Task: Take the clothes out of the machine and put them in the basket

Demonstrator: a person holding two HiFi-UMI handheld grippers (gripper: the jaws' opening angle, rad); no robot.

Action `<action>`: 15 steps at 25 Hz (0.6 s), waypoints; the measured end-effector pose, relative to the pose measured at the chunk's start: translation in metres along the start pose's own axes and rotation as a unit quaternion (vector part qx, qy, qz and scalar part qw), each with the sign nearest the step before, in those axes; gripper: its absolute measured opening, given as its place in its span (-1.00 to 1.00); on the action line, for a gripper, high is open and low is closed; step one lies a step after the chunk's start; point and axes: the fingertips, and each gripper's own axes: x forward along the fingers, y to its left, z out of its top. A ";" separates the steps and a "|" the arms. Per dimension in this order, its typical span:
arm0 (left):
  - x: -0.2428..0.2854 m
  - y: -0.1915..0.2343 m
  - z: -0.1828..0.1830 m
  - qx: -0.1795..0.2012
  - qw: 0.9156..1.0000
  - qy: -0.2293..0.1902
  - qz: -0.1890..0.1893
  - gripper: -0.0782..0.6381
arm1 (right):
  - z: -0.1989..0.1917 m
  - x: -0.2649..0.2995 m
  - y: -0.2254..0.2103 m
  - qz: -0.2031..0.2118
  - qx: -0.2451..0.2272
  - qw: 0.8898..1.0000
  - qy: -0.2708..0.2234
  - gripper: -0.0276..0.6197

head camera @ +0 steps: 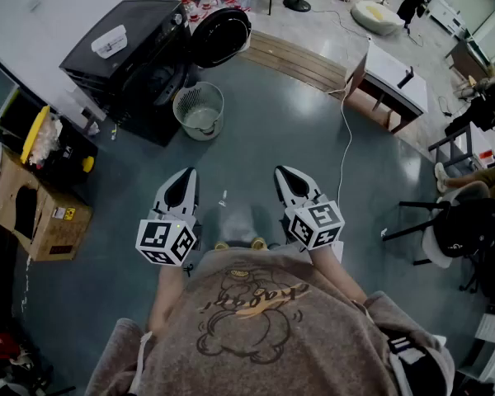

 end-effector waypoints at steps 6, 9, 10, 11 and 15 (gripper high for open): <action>0.004 0.004 -0.001 0.002 1.000 -0.002 -0.004 -0.77 | 0.004 0.007 0.002 -0.003 -0.005 1.000 -0.008 -0.93; 0.006 0.005 -0.002 0.002 1.000 0.001 -0.009 -0.77 | 0.005 0.007 0.001 -0.009 0.002 1.000 -0.014 -0.93; 0.007 0.006 -0.002 0.003 1.000 0.002 -0.011 -0.77 | 0.005 0.006 0.001 -0.010 0.006 1.000 -0.017 -0.93; 0.007 0.006 -0.002 0.003 1.000 0.003 -0.012 -0.77 | 0.005 0.006 0.001 -0.013 0.009 1.000 -0.019 -0.93; 0.009 0.013 -0.005 0.003 1.000 0.010 -0.020 -0.77 | 0.002 0.008 0.001 -0.025 0.018 0.999 -0.016 -0.93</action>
